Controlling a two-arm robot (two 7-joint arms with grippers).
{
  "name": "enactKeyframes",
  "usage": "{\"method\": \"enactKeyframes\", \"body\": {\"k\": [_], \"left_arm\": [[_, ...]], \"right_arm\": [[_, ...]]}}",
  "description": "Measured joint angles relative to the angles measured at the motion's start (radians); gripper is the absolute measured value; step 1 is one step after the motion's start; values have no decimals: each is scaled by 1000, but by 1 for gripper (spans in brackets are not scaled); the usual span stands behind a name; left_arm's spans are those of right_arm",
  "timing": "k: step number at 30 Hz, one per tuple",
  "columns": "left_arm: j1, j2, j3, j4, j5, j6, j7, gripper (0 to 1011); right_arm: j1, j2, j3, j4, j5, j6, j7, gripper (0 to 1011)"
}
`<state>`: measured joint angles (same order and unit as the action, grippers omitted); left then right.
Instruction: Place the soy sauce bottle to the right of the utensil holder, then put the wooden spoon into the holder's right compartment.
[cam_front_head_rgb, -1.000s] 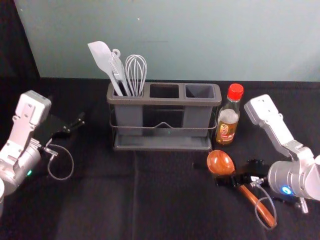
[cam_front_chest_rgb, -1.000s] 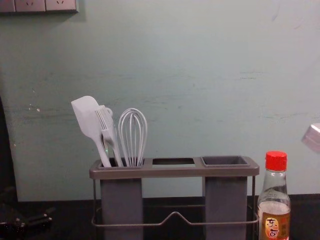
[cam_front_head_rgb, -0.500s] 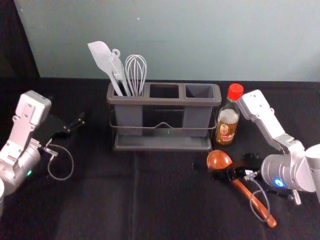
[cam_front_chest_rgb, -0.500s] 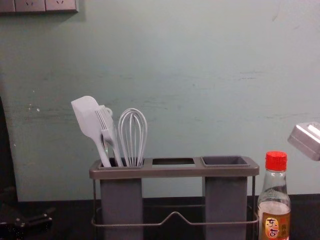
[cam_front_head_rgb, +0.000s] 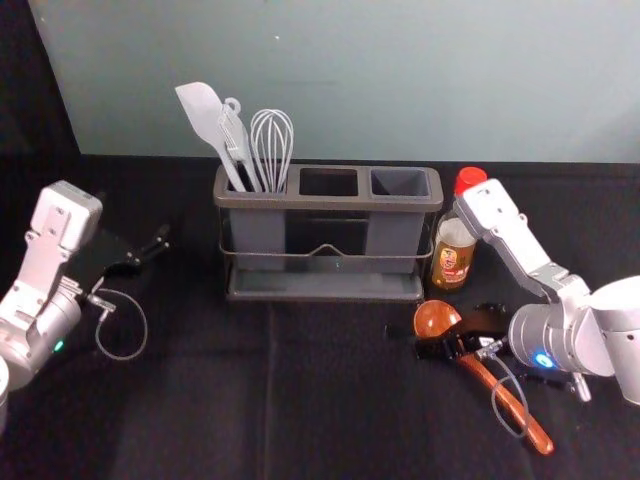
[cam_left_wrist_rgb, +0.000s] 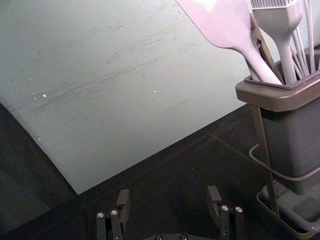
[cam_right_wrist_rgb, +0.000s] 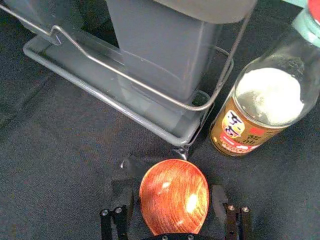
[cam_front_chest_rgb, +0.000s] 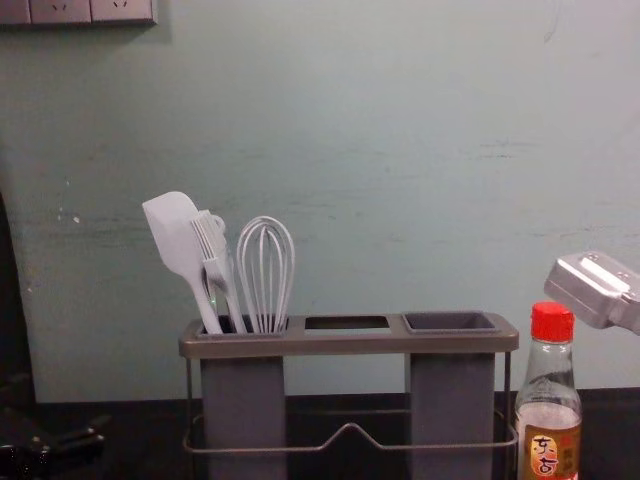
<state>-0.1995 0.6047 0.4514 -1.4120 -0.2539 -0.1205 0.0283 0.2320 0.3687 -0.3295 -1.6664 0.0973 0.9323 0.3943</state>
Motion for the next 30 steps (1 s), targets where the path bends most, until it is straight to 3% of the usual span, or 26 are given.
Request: {"method": "enactKeyframes", "body": {"k": [13, 21, 30], "left_arm": [[0, 0, 0, 0, 0, 0, 0, 1005], [0, 0, 0, 0, 0, 0, 0, 1005], [0, 0, 0, 0, 0, 0, 0, 1005]], "right_arm": [[9, -1, -11, 10, -34, -9, 27, 1000], [3, -14, 2, 10, -47, -11, 35, 853], [-46, 2, 45, -92, -50, -2, 55, 836]]}}
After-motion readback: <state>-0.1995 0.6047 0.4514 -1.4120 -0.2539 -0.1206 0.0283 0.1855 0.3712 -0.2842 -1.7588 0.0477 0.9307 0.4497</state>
